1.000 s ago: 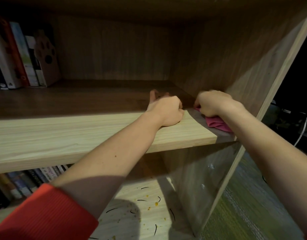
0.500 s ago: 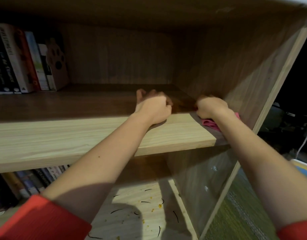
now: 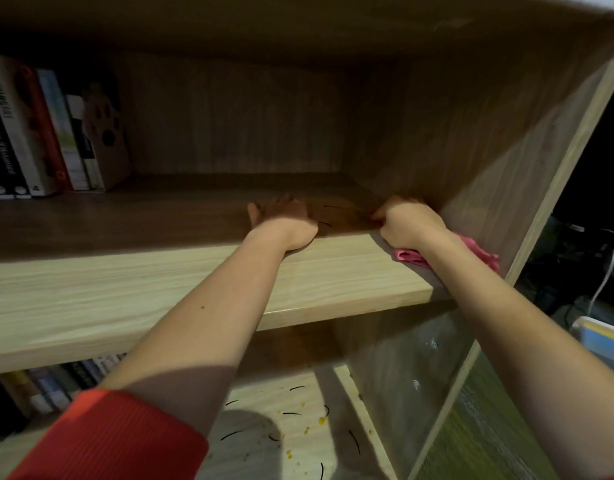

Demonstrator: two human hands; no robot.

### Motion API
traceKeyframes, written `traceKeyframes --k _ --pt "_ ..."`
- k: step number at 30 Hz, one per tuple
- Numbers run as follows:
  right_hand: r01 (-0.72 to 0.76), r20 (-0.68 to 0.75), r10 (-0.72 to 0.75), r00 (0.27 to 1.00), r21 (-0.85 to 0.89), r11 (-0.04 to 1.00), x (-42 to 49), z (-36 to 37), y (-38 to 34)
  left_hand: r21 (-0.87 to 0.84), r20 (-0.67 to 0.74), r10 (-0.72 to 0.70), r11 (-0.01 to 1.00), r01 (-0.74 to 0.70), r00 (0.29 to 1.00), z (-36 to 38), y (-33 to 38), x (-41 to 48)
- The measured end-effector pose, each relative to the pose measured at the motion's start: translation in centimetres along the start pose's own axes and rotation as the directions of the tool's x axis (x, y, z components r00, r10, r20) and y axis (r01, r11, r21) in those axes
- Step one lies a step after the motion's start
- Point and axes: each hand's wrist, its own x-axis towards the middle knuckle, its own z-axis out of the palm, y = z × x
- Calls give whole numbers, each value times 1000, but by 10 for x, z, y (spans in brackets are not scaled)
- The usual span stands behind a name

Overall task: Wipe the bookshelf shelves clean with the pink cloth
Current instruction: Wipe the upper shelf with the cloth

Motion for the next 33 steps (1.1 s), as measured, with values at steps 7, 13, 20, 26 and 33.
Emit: traceKeyframes --k 7,13,20,26,33 --pt "-35 42 32 999 69 997 12 -1 -5 63 20 5 998 -6 1000 1 3 -2" --pt "-55 156 30 987 156 986 19 -11 -7 36 2 -13 999 13 1000 0 2 -1" --pt "-15 147 -10 989 168 986 19 -12 -6 28 -38 -28 999 29 999 0 0 3" --pt "39 117 -57 992 148 988 6 -16 -3 14 -77 -26 1000 27 997 1 -1 5" --pt "72 132 -84 988 91 993 14 -10 -6 -13 -83 -53 999 52 995 1 -1 7"
